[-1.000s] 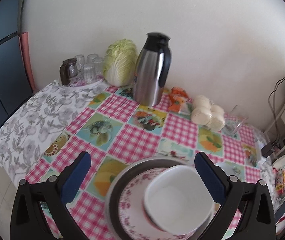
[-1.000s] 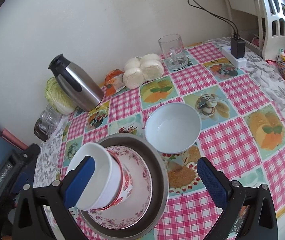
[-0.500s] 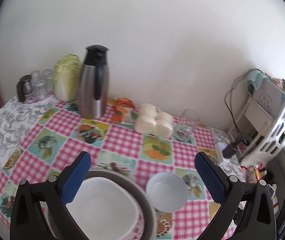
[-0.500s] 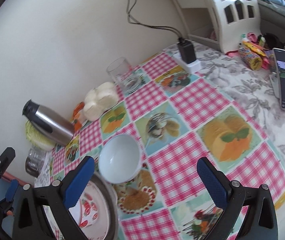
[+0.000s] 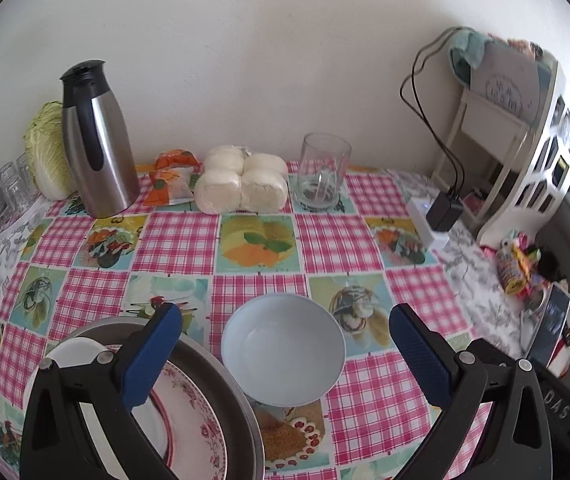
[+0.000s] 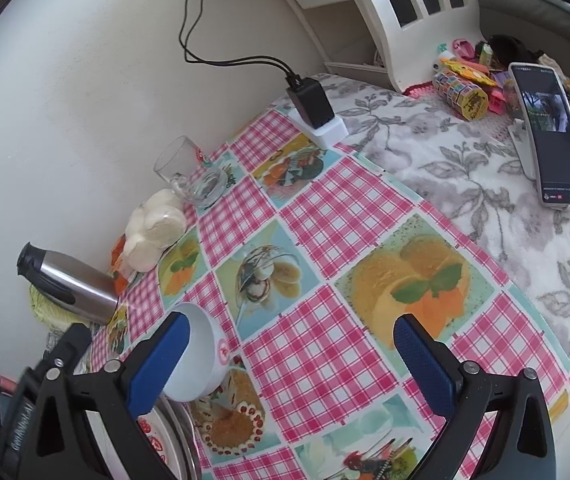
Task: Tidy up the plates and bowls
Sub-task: 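Move both open tools over to the light blue round bowl, then close both tools on the light blue bowl rim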
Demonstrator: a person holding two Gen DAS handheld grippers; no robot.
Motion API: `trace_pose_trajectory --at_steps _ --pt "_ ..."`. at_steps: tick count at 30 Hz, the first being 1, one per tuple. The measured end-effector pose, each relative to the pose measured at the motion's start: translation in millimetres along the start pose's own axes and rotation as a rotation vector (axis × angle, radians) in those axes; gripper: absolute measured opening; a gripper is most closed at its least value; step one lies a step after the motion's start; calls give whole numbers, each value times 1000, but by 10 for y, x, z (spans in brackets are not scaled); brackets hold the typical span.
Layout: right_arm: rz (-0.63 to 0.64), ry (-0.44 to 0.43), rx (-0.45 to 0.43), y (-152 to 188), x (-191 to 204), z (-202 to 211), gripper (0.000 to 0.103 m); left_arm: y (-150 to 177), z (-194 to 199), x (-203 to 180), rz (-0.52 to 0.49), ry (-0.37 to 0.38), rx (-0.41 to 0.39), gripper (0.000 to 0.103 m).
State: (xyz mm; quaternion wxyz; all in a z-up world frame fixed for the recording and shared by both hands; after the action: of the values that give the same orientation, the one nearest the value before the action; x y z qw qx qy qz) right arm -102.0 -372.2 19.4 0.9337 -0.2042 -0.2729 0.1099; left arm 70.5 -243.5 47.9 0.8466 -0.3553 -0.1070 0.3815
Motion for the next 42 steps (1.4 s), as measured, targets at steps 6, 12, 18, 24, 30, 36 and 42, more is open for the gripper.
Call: trace_pose_trajectory --at_steps 6,12,18,24,30,36,42 --pt "-14 -3 16 -30 -52 -141 103 56 -221 -85 -69 -28 38 103" --pt "6 -26 54 15 8 -323 103 111 -397 -20 -39 -32 75 101" --pt "31 -68 99 112 105 -507 103 168 -563 70 0 -38 109 87" --pt "51 -114 142 235 198 -681 97 176 -644 148 -12 -88 118 80" --pt "32 -185 198 346 247 -856 80 170 -693 215 -26 -136 115 78" --pt "19 -197 207 366 240 -921 63 164 -713 220 -16 -122 108 78" --pt "60 -213 219 421 338 -955 51 151 -704 191 -37 -145 90 77"
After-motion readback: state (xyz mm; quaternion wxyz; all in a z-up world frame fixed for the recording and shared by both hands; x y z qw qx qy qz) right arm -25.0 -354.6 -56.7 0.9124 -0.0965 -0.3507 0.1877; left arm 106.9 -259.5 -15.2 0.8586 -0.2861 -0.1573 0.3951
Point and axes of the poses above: each gripper's, at about its wrist camera, not at the fingertips, and z roughly against the way its jaws point, x to its left, y to its underside, the point moved 5 cm from there along -z, roughly the way its jaws point, and after that the axes turned 7 degrees about -z, right-handed, at the moved point
